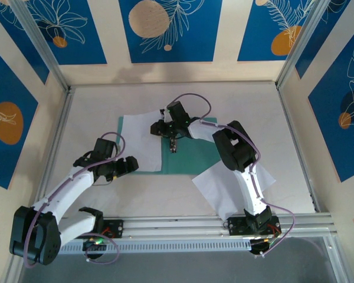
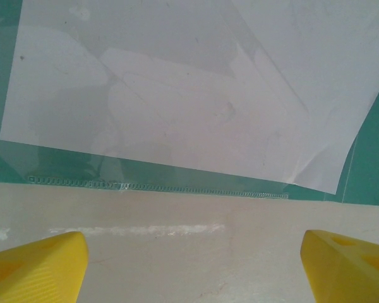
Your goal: Put the files into the folder
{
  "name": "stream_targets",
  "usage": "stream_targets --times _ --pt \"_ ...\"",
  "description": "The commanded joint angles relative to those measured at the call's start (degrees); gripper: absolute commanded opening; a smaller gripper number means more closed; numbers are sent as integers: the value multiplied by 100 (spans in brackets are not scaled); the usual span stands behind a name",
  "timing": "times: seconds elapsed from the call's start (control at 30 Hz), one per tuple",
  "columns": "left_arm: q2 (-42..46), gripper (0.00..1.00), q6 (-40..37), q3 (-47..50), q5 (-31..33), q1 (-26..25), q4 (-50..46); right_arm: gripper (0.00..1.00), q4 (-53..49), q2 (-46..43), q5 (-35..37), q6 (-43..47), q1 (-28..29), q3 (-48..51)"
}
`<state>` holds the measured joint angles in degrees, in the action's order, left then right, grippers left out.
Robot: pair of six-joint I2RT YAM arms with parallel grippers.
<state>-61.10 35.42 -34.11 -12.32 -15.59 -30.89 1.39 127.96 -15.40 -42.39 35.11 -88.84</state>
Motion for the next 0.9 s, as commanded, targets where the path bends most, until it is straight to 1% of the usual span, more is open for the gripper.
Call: stream_targets --times 0.0,0.17,0.3,0.37,0.5,0.73,0.83,0.87 --pt "28 88 -56 75 21 75 0 31 -456 42 67 313 -57 -264" --pt "10 88 -58 79 21 81 4 30 -870 293 133 559 -88 -709" --pt "-7 88 -70 87 26 75 -11 26 -1108 400 201 735 -99 -927" --pt "-7 88 -72 96 36 74 -4 21 -1157 429 226 836 -101 -1007" --pt "-25 88 -72 93 20 76 5 18 -1334 449 435 1077 -76 -1122" --pt "-58 87 -84 89 19 80 13 17 -1825 475 954 1581 12 -1368" --pt "-96 88 -79 91 7 76 39 16 -1773 475 867 1561 13 -1360" --pt "-95 88 -79 104 4 82 40 14 -1721 475 823 1526 13 -1340"
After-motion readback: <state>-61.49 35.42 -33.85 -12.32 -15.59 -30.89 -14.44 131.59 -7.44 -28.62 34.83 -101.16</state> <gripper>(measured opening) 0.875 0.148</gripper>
